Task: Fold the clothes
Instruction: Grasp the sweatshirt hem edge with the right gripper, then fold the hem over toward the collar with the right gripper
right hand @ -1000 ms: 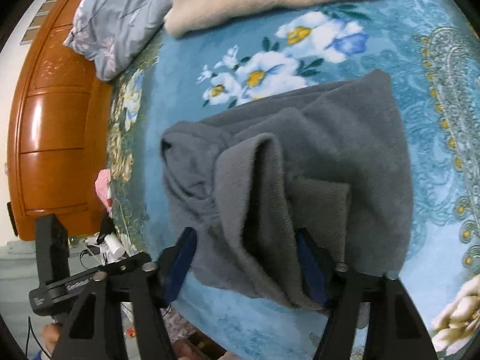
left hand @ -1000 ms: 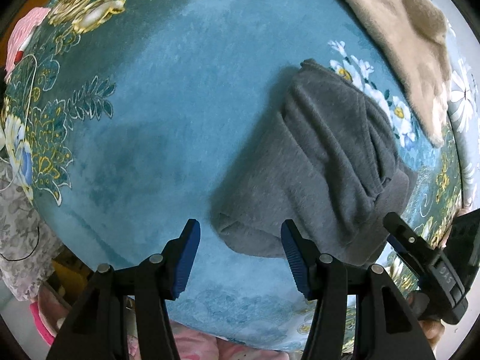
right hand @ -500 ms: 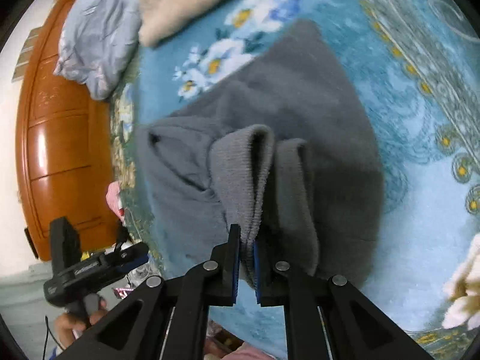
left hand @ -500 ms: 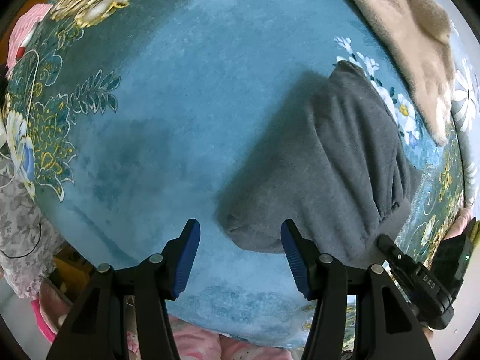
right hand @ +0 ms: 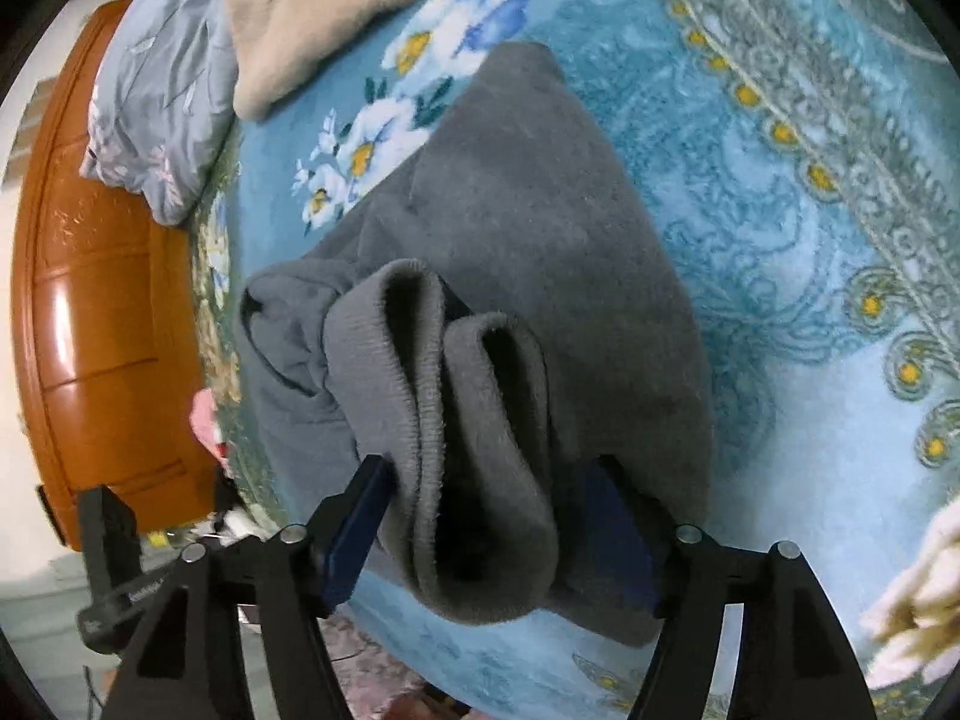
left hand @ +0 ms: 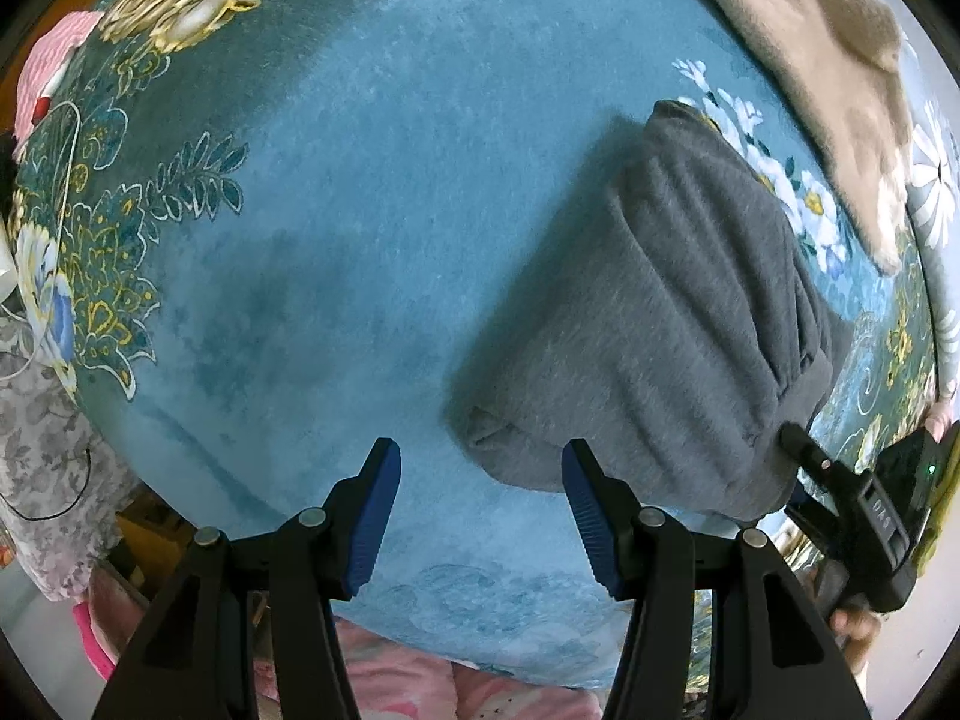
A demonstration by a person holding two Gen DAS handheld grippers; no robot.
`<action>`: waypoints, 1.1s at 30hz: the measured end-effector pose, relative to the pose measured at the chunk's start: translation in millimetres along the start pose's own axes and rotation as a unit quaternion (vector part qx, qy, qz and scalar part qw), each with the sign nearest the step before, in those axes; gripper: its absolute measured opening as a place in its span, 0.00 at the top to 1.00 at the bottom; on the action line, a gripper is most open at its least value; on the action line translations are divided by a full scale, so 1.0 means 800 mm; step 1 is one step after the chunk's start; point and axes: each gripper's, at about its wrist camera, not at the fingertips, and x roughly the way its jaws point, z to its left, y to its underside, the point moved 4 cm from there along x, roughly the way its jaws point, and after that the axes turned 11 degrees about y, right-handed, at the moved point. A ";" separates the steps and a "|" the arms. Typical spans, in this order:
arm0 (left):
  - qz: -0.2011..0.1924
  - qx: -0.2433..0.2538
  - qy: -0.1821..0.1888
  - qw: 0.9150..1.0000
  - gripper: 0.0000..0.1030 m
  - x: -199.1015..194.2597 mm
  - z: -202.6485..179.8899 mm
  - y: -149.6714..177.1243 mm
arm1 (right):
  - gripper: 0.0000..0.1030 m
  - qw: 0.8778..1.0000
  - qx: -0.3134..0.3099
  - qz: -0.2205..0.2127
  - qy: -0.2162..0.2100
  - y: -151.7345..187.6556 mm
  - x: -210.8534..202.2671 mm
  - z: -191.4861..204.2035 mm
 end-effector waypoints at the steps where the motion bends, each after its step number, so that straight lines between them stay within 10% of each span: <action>1: 0.001 -0.001 -0.002 1.000 0.45 0.001 0.002 0.000 | 0.30 1.000 0.000 0.002 -0.014 -0.002 0.001 0.002; 15: 0.000 -0.009 0.005 1.000 0.45 0.004 -0.002 0.000 | 0.31 1.000 -0.003 0.002 -0.020 -0.003 0.008 0.015; 22: -0.001 -0.004 0.008 1.000 0.45 0.005 -0.011 0.002 | 0.81 0.999 -0.031 -0.023 -0.007 0.007 -0.017 0.040; 33: -0.016 -0.015 0.025 0.999 0.45 0.005 -0.024 -0.005 | 0.84 0.991 -0.099 -0.073 -0.052 0.004 -0.108 0.088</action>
